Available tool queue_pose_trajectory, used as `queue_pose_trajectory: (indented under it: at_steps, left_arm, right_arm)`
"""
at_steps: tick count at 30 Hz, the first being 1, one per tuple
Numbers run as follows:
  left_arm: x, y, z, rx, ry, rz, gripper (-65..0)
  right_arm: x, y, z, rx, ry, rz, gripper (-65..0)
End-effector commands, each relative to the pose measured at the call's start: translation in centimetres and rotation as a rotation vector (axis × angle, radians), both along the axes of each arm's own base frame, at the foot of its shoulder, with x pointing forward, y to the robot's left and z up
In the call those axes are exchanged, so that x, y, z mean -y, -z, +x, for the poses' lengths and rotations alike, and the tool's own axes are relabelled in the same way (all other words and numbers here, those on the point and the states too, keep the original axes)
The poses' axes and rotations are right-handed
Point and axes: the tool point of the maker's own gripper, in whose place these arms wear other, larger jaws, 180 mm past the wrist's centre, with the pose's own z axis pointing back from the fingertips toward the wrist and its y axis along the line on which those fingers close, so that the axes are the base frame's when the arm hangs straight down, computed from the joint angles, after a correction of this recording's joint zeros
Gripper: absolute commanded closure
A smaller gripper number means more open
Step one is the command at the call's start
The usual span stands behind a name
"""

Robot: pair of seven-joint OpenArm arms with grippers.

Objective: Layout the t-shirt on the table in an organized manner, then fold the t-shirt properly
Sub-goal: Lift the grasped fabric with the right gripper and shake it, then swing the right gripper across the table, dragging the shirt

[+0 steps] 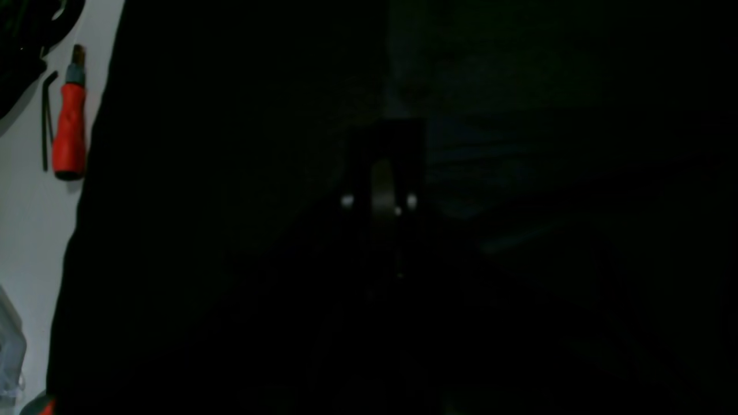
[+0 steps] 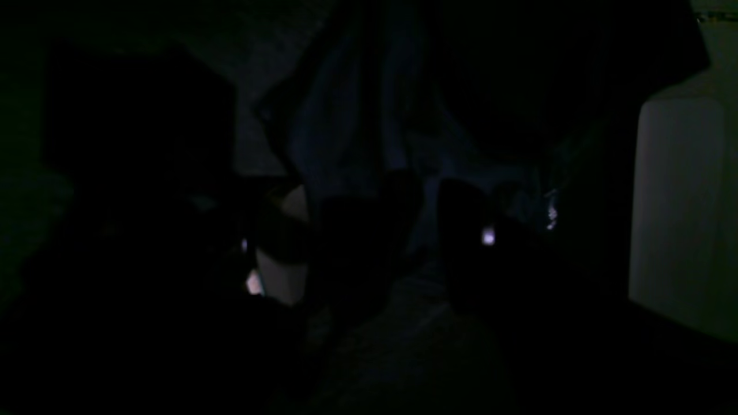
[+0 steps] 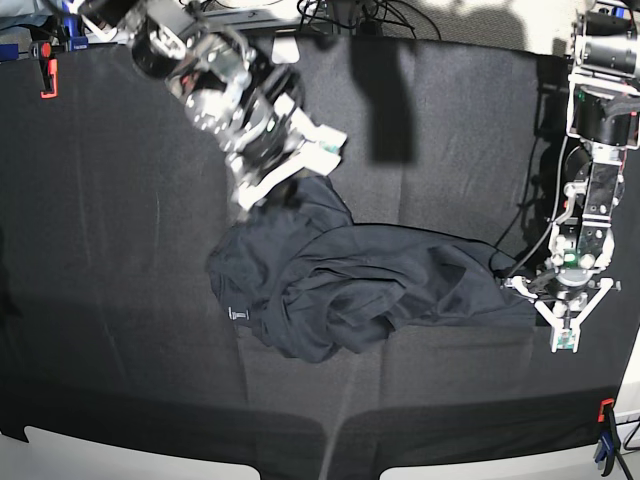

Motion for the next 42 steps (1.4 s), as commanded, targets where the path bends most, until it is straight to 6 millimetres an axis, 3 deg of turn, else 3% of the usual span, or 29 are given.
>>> queue_pose_trajectory:
  at_steps: [1,2,6,11,14,17,20,26,33,37,42]
  left_arm:
    - [-0.5,-2.3,1.3,0.064,0.011,0.021,0.0]
    - [-0.5,-2.3,1.3,0.064,0.011,0.021,0.0]
    - [-0.5,-2.3,1.3,0.064,0.011,0.021,0.0]
    - [-0.5,-2.3,1.3,0.065,0.011,0.021,0.0]
    - [-0.5,-2.4,1.4,0.065,0.011,0.021,0.0]
    - [-0.5,-2.5,1.4,0.072,0.013,0.021,0.0]
    - [-0.4,-3.0,1.7,0.104,0.021,0.024,0.0]
    - [-0.2,-4.0,2.3,0.156,0.034,0.026,0.0]
    - [-0.1,-4.5,2.6,0.167,0.035,0.027,0.0]
    - [-0.2,-6.2,3.8,0.201,0.033,0.026,0.0]
    - [-0.2,-9.4,5.7,0.267,0.032,0.027,0.0]
  right_arm:
    - [0.4,-1.1,1.3,0.052,0.019,0.006,-34.0]
    - [0.4,-1.2,1.4,0.054,0.018,0.005,-32.7]
    - [0.3,-1.2,1.5,0.053,0.015,0.006,-16.7]
    - [-0.6,-0.5,0.5,-0.009,-0.021,0.027,-12.7]
    - [-1.0,-0.6,0.5,-0.007,-0.019,0.040,0.0]
    - [-1.0,-0.9,0.8,0.006,0.005,0.044,0.0]
    - [-0.2,-2.2,2.6,0.069,0.082,0.044,0.0]
    - [0.5,-7.1,7.8,0.222,0.152,0.062,0.0]
    - [0.4,-12.1,12.2,0.311,0.179,0.130,0.0]
    - [3.3,-18.5,16.5,0.467,0.302,0.208,0.0]
    - [7.6,-27.6,20.7,0.563,0.444,0.446,0.0]
